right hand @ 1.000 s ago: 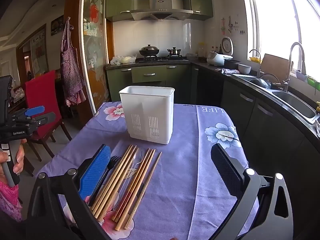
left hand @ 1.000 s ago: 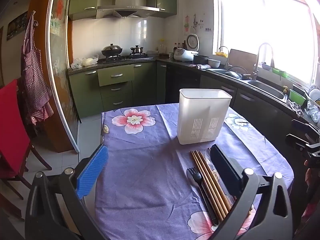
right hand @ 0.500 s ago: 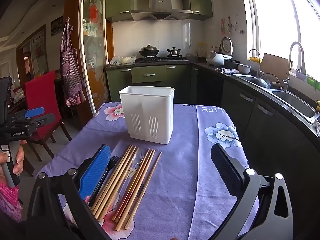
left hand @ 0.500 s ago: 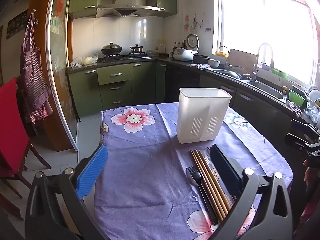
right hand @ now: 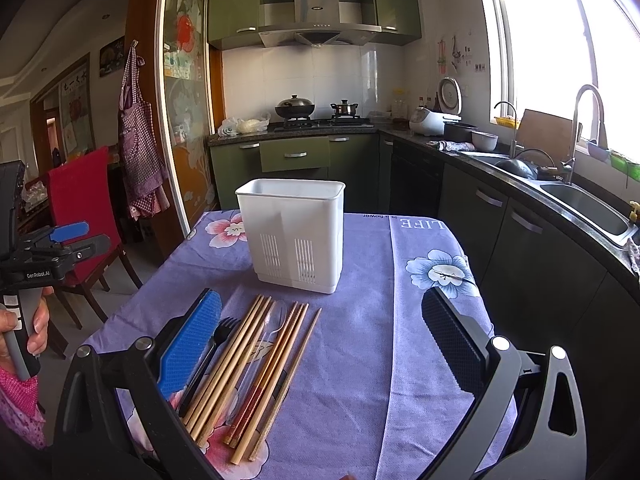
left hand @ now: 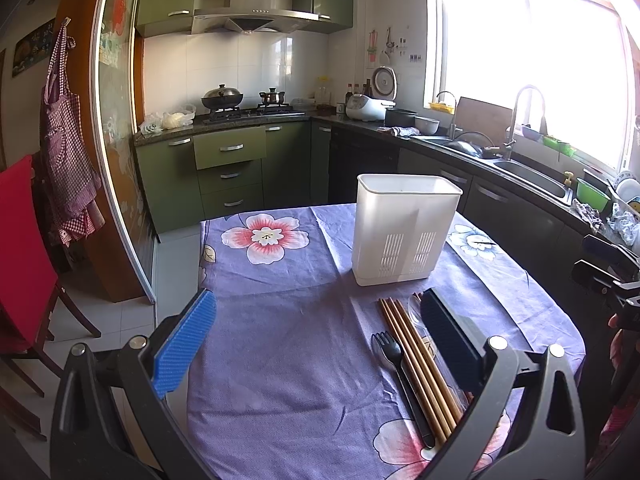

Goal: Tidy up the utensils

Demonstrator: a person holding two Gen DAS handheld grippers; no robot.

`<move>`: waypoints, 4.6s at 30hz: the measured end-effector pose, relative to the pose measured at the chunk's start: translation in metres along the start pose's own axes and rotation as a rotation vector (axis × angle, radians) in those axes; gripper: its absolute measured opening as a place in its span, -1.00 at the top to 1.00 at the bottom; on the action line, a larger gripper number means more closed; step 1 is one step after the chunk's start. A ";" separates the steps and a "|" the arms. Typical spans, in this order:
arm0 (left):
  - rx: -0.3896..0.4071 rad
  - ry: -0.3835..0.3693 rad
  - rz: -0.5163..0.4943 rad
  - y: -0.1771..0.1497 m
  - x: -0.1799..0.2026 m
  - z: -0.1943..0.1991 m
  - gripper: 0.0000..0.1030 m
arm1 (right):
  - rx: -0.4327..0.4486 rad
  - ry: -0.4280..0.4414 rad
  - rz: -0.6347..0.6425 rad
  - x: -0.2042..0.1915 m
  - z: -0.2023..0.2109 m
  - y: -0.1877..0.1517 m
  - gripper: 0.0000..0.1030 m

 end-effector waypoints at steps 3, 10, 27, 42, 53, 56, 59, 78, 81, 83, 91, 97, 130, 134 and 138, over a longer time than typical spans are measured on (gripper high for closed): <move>-0.001 -0.001 0.001 0.000 0.000 0.000 -0.89 | 0.008 0.000 -0.004 0.001 0.000 0.002 -0.93; 0.000 0.000 0.000 0.000 0.000 0.000 -0.89 | 0.010 -0.002 -0.003 0.002 0.002 0.002 -0.93; -0.001 -0.001 0.001 0.000 0.000 0.000 -0.89 | -0.002 0.004 0.004 -0.002 0.001 0.000 -0.93; -0.001 -0.002 0.001 -0.001 0.000 0.000 -0.89 | -0.003 0.003 0.003 -0.002 0.001 -0.001 -0.93; -0.002 -0.004 0.002 -0.002 0.001 0.000 -0.89 | -0.003 0.003 0.000 -0.001 0.000 -0.001 -0.93; -0.002 -0.002 0.001 -0.003 0.000 0.000 -0.89 | -0.003 0.004 0.001 -0.001 0.001 -0.001 -0.93; -0.002 -0.003 0.003 -0.003 0.001 0.000 -0.89 | -0.003 0.004 0.000 -0.001 0.000 -0.001 -0.93; -0.118 -0.028 0.003 -0.016 0.015 -0.021 -0.89 | -0.113 -0.048 -0.027 0.019 -0.022 -0.022 -0.93; -0.189 -0.042 0.021 -0.025 0.022 -0.033 -0.89 | -0.164 -0.063 -0.029 0.028 -0.034 -0.032 -0.93; -0.241 -0.030 0.013 -0.032 0.027 -0.041 -0.89 | -0.177 -0.075 -0.011 0.031 -0.040 -0.036 -0.93; -0.562 -0.026 0.085 -0.089 0.049 -0.082 -0.89 | -0.199 -0.065 -0.023 0.043 -0.051 -0.048 -0.93; -0.639 0.002 0.049 -0.113 0.070 -0.098 -0.87 | -0.212 -0.064 -0.053 0.055 -0.051 -0.060 -0.93; -0.741 0.070 0.057 -0.138 0.070 -0.113 0.83 | -0.309 0.073 -0.103 0.027 -0.070 -0.068 -0.93; -0.708 0.092 0.074 -0.126 0.052 -0.112 0.83 | -0.393 0.157 -0.124 -0.004 -0.098 -0.067 -0.93; -0.685 0.091 0.095 -0.117 0.042 -0.110 0.83 | -0.489 0.224 -0.198 -0.031 -0.130 -0.071 -0.82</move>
Point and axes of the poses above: each gripper's, at about its wrist camera, not at the fingertips, and z roughly against the way its jaws point, x to its right, y to its top, the point moved 9 cm from there along -z, roughly the way its jaws point, and after that the axes turned 12 degrees about x, right-handed, at the moved point
